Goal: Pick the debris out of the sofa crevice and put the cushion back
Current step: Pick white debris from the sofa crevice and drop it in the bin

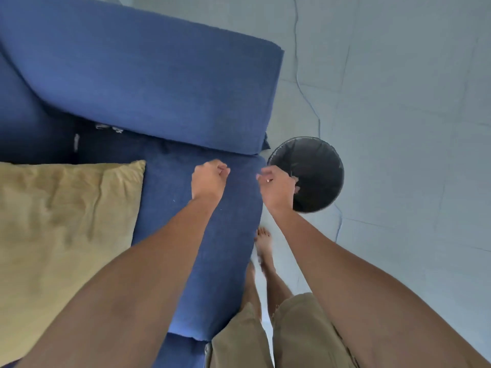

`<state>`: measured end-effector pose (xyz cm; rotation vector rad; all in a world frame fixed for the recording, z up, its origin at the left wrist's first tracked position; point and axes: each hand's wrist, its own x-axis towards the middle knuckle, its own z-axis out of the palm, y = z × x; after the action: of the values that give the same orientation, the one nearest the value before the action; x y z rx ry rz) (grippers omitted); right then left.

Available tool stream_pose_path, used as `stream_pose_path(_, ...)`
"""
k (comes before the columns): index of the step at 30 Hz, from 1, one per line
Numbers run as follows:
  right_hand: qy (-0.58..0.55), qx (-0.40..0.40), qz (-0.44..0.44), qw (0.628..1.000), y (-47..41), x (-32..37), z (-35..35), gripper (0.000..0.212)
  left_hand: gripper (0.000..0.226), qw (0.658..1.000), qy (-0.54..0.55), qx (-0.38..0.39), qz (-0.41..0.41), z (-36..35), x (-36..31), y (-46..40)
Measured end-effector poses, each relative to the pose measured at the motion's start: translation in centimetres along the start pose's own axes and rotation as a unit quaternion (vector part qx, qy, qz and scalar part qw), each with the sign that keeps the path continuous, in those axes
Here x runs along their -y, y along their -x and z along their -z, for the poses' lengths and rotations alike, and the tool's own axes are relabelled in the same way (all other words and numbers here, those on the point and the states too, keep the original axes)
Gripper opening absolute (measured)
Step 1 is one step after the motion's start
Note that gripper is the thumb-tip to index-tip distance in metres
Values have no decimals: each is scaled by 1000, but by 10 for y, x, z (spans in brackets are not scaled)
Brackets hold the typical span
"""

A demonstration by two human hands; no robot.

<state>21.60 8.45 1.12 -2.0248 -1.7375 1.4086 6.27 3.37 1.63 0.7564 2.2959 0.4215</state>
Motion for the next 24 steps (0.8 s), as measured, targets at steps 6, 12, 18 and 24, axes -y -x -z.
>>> stream_pose_path(6, 61, 78, 147, 984, 4, 65, -82, 14, 25, 996, -18, -84, 6, 70, 62, -42)
stream_pose_path(12, 152, 153, 257, 942, -3, 126, -161, 28, 38, 985, -75, -151, 23, 132, 113, -92)
stream_pose_path(18, 217, 193, 316, 903, -27, 177, -244, 42, 36, 980, -133, -139, 48, 168, 166, -157)
stream_pose_path(24, 285, 162, 384, 863, -57, 194, -325, 37, 40, 974, -196, -112, 7, 174, 213, -215)
